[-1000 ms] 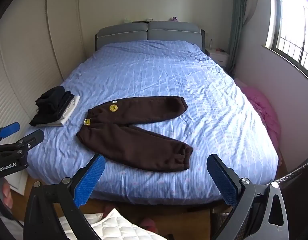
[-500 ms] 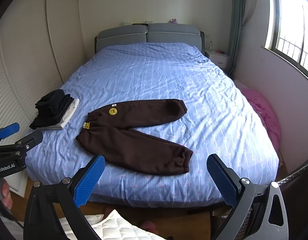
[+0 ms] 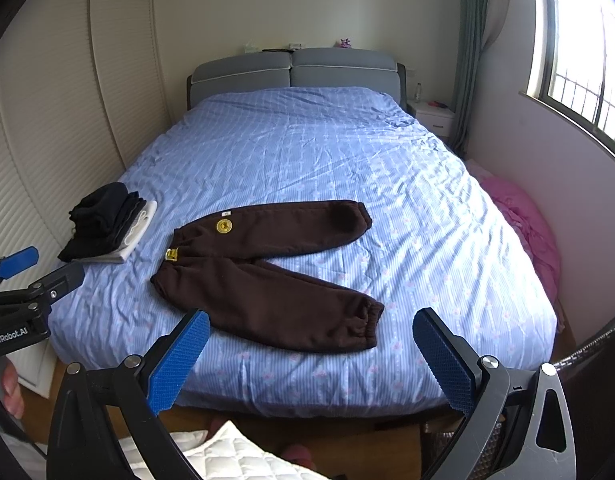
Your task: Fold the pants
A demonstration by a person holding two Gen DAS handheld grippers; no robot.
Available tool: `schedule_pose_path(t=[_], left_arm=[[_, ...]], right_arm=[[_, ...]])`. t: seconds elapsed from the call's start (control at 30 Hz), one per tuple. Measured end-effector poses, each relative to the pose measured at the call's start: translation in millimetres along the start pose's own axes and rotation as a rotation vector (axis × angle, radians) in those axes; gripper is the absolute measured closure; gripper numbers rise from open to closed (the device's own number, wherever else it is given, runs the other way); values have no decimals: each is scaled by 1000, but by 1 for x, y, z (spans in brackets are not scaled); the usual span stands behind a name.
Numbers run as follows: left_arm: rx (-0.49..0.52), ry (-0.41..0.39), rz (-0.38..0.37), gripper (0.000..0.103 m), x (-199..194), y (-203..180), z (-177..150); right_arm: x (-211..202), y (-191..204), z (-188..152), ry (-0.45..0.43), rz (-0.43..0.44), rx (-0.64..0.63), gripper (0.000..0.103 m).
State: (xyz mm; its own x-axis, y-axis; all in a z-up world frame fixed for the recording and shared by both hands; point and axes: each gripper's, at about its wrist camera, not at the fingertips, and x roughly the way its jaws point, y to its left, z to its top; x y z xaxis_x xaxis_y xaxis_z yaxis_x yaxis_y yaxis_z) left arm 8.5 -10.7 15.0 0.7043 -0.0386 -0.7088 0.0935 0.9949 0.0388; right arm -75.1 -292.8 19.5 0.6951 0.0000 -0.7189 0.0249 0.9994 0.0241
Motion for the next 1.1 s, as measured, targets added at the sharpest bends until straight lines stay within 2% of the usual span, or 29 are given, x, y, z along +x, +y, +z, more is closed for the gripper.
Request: schedule_pose_path(t=[1.1], left_arm=[[-1,4,0,0,2,3,1]], right_arm=[[2,-3,0,4,3,2,0]])
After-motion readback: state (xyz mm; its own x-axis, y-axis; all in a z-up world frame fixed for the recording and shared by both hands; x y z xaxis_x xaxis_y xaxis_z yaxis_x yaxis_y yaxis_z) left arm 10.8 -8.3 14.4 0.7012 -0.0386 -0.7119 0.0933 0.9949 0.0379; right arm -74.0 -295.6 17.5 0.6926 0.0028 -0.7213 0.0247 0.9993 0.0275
